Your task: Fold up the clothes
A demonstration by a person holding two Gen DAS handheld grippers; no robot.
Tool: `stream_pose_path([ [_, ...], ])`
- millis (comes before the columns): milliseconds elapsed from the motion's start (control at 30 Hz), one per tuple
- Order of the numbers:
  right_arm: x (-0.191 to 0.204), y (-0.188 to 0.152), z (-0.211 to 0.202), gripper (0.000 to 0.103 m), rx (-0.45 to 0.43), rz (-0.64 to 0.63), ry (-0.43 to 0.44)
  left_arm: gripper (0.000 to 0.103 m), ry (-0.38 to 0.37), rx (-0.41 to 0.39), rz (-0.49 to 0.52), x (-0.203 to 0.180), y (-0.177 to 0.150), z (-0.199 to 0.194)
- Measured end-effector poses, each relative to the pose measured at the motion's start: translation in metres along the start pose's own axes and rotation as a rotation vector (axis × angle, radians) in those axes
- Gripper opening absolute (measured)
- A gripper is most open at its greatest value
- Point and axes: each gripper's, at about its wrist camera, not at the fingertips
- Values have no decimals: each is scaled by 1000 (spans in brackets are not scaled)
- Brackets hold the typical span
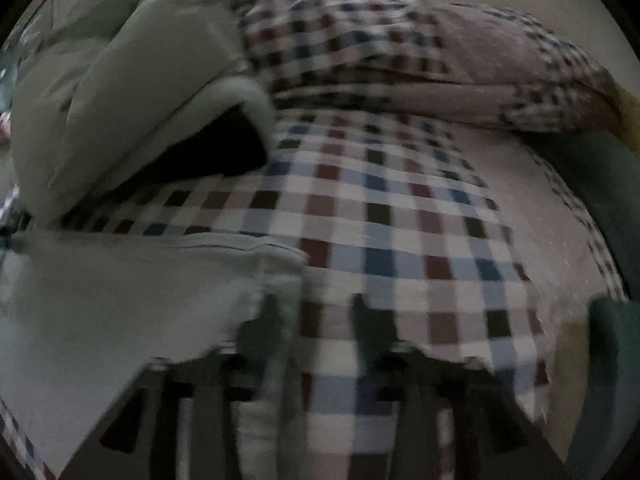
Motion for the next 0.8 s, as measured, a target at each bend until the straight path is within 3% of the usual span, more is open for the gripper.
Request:
stream_pose_path([
  [200,-9,-16,-75,63,-91,20,27,80,-187,-85,-2,23,-5,-99],
  [400,1,-55,-187,72,-194,-10,82,85,-318,-209,-17,88,-13,-222],
  [500,11,-79,-237,76,-217,-10,98,86,-337,-266,-37,140,-25,-278],
  [800,41,-152,-386,80,-275,-8,142,86,-318,-381,-195,313,-75,-383],
])
Point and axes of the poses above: each gripper's, at about its wrist camera, not at the fingertips, and z roughly the way its jaws point, x to its left, y to its top, and after that the axes turned 8 degrees about -z, right-handed
